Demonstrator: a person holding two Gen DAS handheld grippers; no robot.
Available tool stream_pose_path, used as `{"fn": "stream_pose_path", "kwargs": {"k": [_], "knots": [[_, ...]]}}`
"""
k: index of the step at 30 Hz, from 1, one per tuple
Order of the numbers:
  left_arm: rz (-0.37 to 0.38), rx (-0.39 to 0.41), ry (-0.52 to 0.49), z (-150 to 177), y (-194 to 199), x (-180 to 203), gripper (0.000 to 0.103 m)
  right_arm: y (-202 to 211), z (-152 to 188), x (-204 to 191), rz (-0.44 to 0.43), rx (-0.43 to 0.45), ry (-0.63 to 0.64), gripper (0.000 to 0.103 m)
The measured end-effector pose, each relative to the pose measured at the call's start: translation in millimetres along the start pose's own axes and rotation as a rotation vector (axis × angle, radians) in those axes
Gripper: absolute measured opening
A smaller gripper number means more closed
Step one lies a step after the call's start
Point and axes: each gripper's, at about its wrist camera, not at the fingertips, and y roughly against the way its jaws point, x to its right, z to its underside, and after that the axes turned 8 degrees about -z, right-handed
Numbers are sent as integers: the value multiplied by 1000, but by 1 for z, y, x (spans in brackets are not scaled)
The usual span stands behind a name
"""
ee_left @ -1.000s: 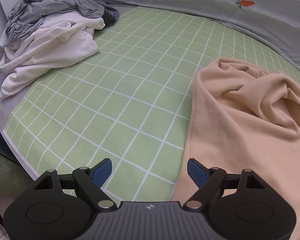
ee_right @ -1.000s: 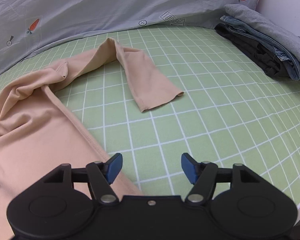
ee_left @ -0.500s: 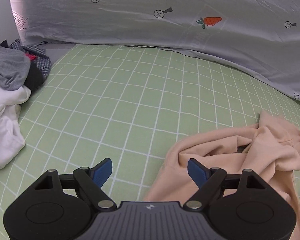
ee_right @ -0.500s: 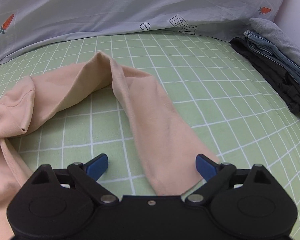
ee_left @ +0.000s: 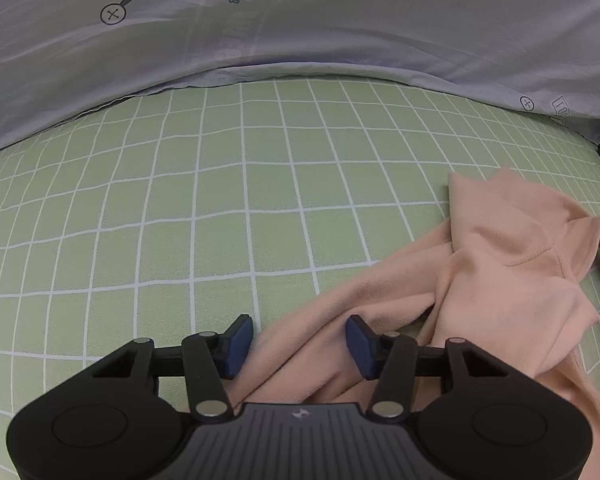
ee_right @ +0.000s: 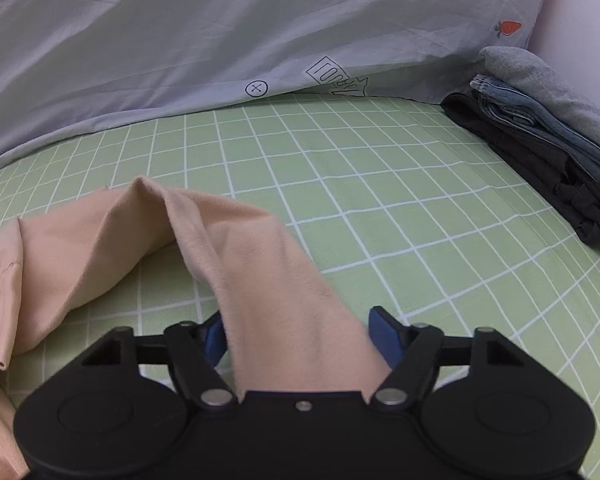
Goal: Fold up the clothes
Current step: 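Move both grippers to the beige sleeve and straighten it on the mat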
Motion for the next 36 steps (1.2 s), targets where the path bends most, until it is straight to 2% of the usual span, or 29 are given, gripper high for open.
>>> {"fn": "stream_pose_path", "kwargs": {"k": [1, 3, 6, 9, 11, 13, 14, 17, 19, 21, 22, 23, 24, 25, 27, 28, 31, 36], "knots": [[5, 0, 31, 0, 1, -3, 29, 0, -1, 0, 15, -3, 18, 9], [-14, 11, 81, 0, 3, -11, 22, -2, -2, 3, 46, -9, 49, 9], [-103, 51, 107, -5, 8, -24, 17, -1, -3, 21, 76, -10, 24, 8], [-221, 94, 153, -18, 18, -52, 15, 0, -4, 48, 137, -10, -12, 8], [-341, 123, 202, -27, 27, -80, 15, 1, -5, 72, 193, -8, -58, 8], [-438, 137, 295, -22, 34, -111, 14, 3, -5, 97, 251, -5, -108, 8], [-461, 140, 364, -13, 36, -128, 15, 6, -5, 113, 285, -1, -144, 8], [-452, 107, 567, 16, 42, -167, 16, 13, -2, 144, 309, -1, -232, 10], [-457, 65, 615, 29, 40, -172, 20, 13, 1, 146, 298, -27, -236, 17], [-462, 42, 592, 38, 38, -164, 21, 11, 4, 133, 308, -58, -179, 21], [-470, 40, 577, 42, 39, -159, 22, 11, 5, 125, 323, -64, -147, 29], [-479, 39, 563, 46, 41, -153, 27, 12, 5, 117, 333, -69, -127, 36], [-486, 40, 563, 50, 45, -149, 34, 13, 3, 110, 342, -73, -112, 49], [-477, 44, 580, 54, 49, -146, 38, 16, 2, 103, 340, -69, -107, 57], [-439, 52, 621, 63, 57, -143, 52, 22, 0, 90, 319, -58, -104, 65], [-414, 51, 632, 66, 61, -140, 54, 25, -2, 82, 302, -55, -102, 69], [-384, 45, 602, 70, 70, -125, 56, 35, -8, 56, 215, -44, -79, 71], [-357, 42, 556, 70, 76, -107, 68, 48, -18, 7, 44, -9, -17, 76]]}}
